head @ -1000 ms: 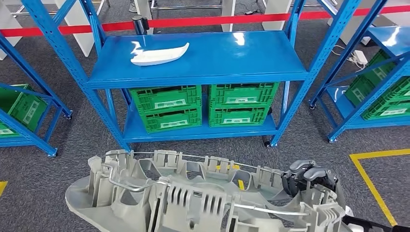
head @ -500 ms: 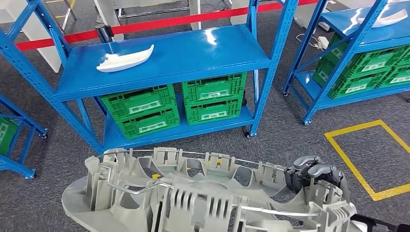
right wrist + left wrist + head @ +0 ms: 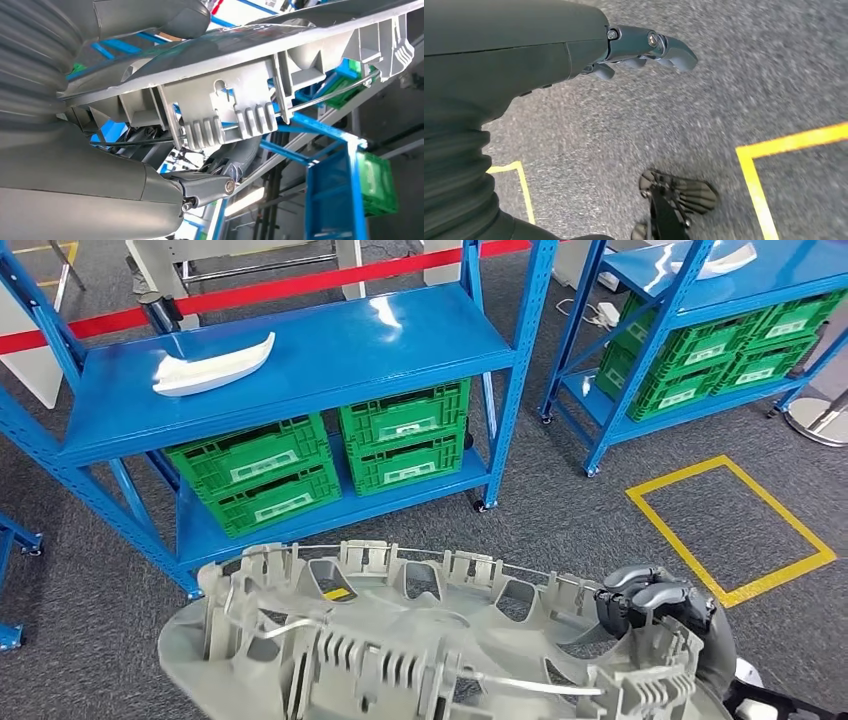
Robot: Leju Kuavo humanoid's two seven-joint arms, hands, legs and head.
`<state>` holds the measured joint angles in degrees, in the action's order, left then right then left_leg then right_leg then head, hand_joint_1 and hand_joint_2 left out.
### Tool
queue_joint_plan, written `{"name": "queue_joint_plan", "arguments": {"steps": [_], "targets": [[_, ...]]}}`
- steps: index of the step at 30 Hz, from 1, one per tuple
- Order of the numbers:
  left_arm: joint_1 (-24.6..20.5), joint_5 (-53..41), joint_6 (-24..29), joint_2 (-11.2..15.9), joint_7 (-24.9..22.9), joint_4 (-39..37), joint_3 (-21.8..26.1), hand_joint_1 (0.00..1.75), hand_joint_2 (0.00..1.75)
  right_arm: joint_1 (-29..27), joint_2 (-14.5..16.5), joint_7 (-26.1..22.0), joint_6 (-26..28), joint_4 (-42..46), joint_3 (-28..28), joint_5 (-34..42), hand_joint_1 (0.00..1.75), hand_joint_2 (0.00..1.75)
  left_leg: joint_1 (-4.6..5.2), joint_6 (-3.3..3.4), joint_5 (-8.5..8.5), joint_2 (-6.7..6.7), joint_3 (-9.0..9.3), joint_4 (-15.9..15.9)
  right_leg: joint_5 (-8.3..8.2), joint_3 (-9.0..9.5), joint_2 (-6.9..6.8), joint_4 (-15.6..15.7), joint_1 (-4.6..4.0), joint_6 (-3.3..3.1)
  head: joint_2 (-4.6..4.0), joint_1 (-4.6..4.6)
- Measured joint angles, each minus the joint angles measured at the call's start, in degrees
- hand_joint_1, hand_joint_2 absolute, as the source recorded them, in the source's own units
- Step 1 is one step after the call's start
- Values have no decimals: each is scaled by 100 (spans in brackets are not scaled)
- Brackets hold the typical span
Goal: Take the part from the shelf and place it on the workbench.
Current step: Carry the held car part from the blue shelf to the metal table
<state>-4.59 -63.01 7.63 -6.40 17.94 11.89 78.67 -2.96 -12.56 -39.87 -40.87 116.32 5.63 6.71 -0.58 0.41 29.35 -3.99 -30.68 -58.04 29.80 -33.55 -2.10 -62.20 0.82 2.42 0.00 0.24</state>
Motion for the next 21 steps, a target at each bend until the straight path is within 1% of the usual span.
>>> {"name": "queue_joint_plan", "arguments": {"steps": [1, 2, 3, 4, 5, 6, 7, 8, 9, 10, 11, 12, 13, 14, 15, 16, 17, 18, 19, 20, 21], "targets": [[-16, 0, -3, -10, 19, -2, -1, 0, 175, 57, -15, -1, -25, 8, 20, -2, 175, 175, 14, -29, 12, -41, -4, -19, -67, 123, -67, 256, -13, -35, 0, 0], [-33, 0, -3, -15, 31, -2, -1, 0, 175, 108, -24, -2, -44, 10, 43, -3, 175, 175, 29, -60, 19, -78, -6, -29, -75, 162, -99, 367, -30, -77, 0, -4], [-48, -1, -3, -21, 36, -3, -1, 0, 175, 146, -32, -2, -56, 10, 63, -5, 175, 175, 35, -90, 16, -117, -4, -25, -80, 145, -50, 373, -47, -125, 0, -12], [-61, -1, -3, -27, 38, -3, -1, 0, 175, 174, -38, -3, -61, 11, 79, -9, 175, 175, 31, -121, 13, -144, 1, -17, -99, 131, 1, 380, -46, -167, 0, -20], [-70, -1, -3, -37, 38, -4, -1, 0, 175, 196, -45, -3, -64, 11, 88, -13, 175, 175, 21, -158, 38, -104, -8, -41, -120, 120, 42, 390, -41, -206, 0, -25], [-75, -1, -3, -46, 39, -6, -1, 0, 175, 221, -50, -2, -63, 12, 94, -16, 175, 175, 9, -190, 119, -15, -49, -138, -141, 109, 85, 400, -34, -245, 0, -34], [-74, -1, -3, -53, 39, -8, -1, 0, 175, 248, -53, -2, -63, 13, 105, -20, 175, 175, 2, -214, 267, 108, -142, -356, -162, 100, 126, 410, -22, -278, 0, -47], [-70, -1, -3, -56, 39, -10, -1, 0, 175, 272, -56, -2, -61, 13, 122, -21, 175, 175, -3, -227, 463, 239, -289, -688, -174, 86, 171, 412, -18, -300, 0, -62], [-64, -1, -2, -56, 39, -11, -1, 0, 175, 297, -58, -2, -55, 13, 150, -25, 175, 175, -3, -228, 661, 313, -468, -1090, -182, 71, 223, 411, -22, -314, 0, -75], [-58, 0, -1, -55, 40, -11, -1, 0, 175, 323, -58, -1, -44, 13, 188, -35, 175, 175, -2, -226, 796, 348, -629, -1442, -188, 60, 281, 410, -27, -321, 0, -83], [-57, 0, 1, -55, 43, -12, -1, 0, 175, 346, -59, -1, -21, 13, 233, -52, 175, 175, -1, -221, 822, 363, -717, -1632, -193, 55, 345, 408, -30, -322, 0, -87], [-60, 0, 6, -56, 47, -14, -1, 0, 175, 368, -59, 0, 8, 15, 287, -72, 175, 175, -2, -211, 728, 371, -703, -1600, -197, 56, 411, 405, -32, -320, 0, -91], [-64, -2, 12, -56, 55, -16, -1, 0, 175, 385, -59, 1, 36, 21, 342, -87, 175, 175, -3, -195, 535, 394, -579, -1336, -199, 62, 476, 401, -32, -314, 0, -95], [-69, -8, 21, -56, 64, -17, -1, 0, 175, 400, -59, 0, 61, 29, 396, -96, 175, 175, -7, -176, 309, 467, -398, -942, -200, 68, 540, 397, -30, -305, 0, -98], [-71, -15, 30, -54, 73, -20, -2, 0, 175, 414, -60, -1, 77, 37, 445, -95, 175, 175, -15, -154, 145, 587, -226, -554, -199, 63, 601, 384, -39, -285, 0, -102], [-73, -23, 37, -52, 78, -21, -3, 0, 175, 422, -61, -3, 85, 46, 482, -92, 175, 175, -19, -137, 53, 692, -102, -268, -206, 46, 660, 374, -41, -256, 0, -104], [-74, -33, 42, -50, 79, -21, -7, 0, 175, 422, -61, -3, 90, 57, 507, -91, 175, 175, -18, -120, 30, 769, -42, -116, -218, 19, 716, 369, -38, -217, 0, -102], [-75, -44, 43, -49, 79, -22, -18, 0, 175, 413, -62, -4, 95, 72, 523, -93, 175, 175, -12, -100, 48, 782, -29, -73, -237, -9, 772, 372, -34, -172, 0, -100], [-78, -63, 43, -49, 74, -22, -33, 0, 175, 396, -67, -3, 100, 91, 529, -101, 175, 175, -10, -72, 40, 733, -28, -57, -259, -32, 827, 384, -22, -129, 0, -97], [-81, -85, 42, -50, 62, -23, -54, 0, 175, 375, -74, -3, 104, 111, 532, -111, 175, 175, -13, -36, 22, 676, -26, -37, -257, -49, 811, 373, -17, -94, 0, -95], [-82, -102, 43, -48, 44, -23, -75, 0, 175, 359, -82, -2, 100, 127, 535, -120, 175, 175, -21, 3, 5, 617, -21, -16, -209, -88, 722, 303, -22, -63, 0, -80]]}}
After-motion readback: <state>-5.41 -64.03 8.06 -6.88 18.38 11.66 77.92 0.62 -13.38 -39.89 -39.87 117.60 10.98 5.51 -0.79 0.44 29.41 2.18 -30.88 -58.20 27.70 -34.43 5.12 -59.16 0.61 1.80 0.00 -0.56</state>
